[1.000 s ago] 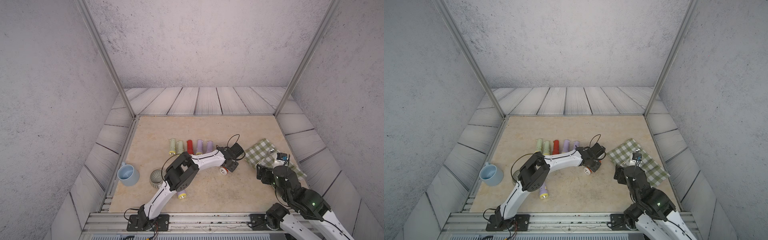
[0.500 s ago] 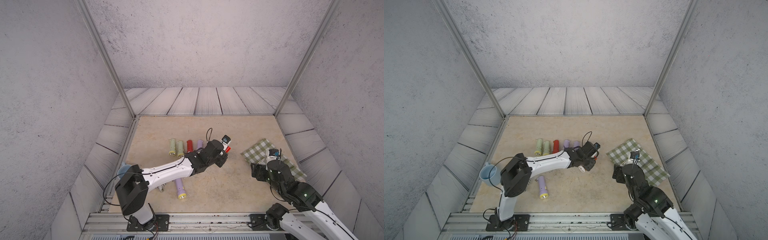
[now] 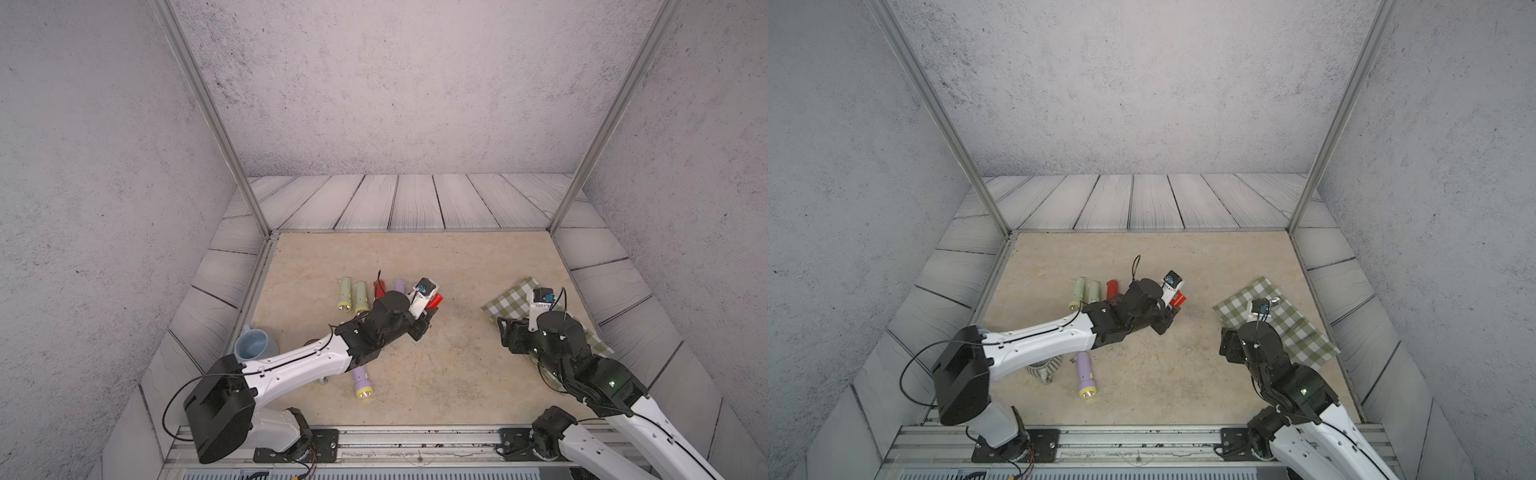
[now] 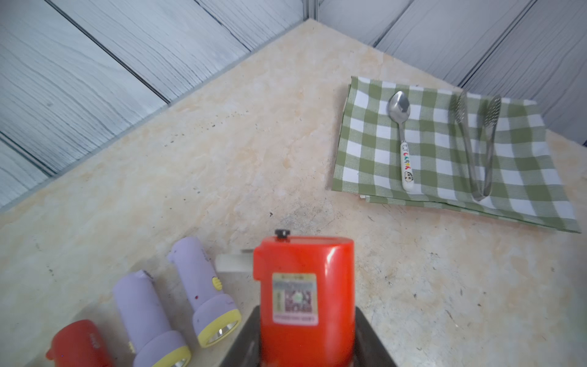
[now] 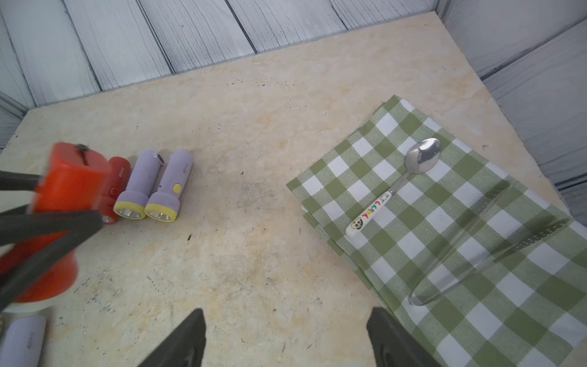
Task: Close the plug at the bottom of the flashlight
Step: Pick up the flashlight from the center of the board.
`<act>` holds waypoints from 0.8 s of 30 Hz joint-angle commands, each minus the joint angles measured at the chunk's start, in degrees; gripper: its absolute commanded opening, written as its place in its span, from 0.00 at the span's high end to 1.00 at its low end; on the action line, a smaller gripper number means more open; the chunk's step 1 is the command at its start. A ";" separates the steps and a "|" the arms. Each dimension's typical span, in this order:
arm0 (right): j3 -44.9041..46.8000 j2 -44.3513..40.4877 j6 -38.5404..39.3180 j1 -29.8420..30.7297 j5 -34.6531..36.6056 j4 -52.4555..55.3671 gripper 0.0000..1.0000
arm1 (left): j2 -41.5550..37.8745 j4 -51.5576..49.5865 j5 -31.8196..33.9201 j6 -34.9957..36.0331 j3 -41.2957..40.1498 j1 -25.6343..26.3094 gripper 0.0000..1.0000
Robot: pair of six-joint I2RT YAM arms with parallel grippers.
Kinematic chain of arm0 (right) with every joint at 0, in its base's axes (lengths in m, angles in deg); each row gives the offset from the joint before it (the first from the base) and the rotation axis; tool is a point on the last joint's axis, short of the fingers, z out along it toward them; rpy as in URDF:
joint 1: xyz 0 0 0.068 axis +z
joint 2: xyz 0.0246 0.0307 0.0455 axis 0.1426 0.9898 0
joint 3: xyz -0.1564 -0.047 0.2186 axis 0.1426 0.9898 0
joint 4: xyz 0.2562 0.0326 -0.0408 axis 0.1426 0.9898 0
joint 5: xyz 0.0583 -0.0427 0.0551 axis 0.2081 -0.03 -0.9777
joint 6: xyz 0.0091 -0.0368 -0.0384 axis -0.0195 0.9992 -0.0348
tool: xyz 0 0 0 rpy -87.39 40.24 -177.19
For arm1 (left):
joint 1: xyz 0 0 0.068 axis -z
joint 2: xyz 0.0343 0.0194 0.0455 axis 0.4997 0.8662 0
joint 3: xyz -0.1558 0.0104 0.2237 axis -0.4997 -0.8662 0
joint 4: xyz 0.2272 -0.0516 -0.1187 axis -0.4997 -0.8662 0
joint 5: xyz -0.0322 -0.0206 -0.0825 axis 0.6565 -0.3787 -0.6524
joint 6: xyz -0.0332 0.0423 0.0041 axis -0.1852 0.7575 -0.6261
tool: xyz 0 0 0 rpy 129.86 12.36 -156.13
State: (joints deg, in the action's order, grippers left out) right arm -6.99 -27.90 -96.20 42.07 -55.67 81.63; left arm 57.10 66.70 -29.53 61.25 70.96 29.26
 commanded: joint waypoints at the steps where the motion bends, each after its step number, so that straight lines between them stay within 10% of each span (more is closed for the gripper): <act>1: -1.36 1.85 -0.04 -0.29 -2.90 -1.39 0.16 | -10.26 11.36 2.91 3.32 -6.37 -0.38 1.00; 14: -6.51 8.22 8.01 -0.47 -11.02 -10.10 0.31 | -41.05 42.48 -7.20 14.94 -40.57 -5.69 1.00; 24: -12.69 19.44 14.25 -0.56 -30.79 -19.49 0.34 | -54.44 41.67 -25.44 16.82 -47.60 -12.74 1.00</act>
State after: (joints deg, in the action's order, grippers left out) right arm -17.91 -11.07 -85.14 41.76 -76.55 66.89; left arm 5.83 104.84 -47.89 75.90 24.42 17.00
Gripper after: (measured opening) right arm 0.658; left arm 0.390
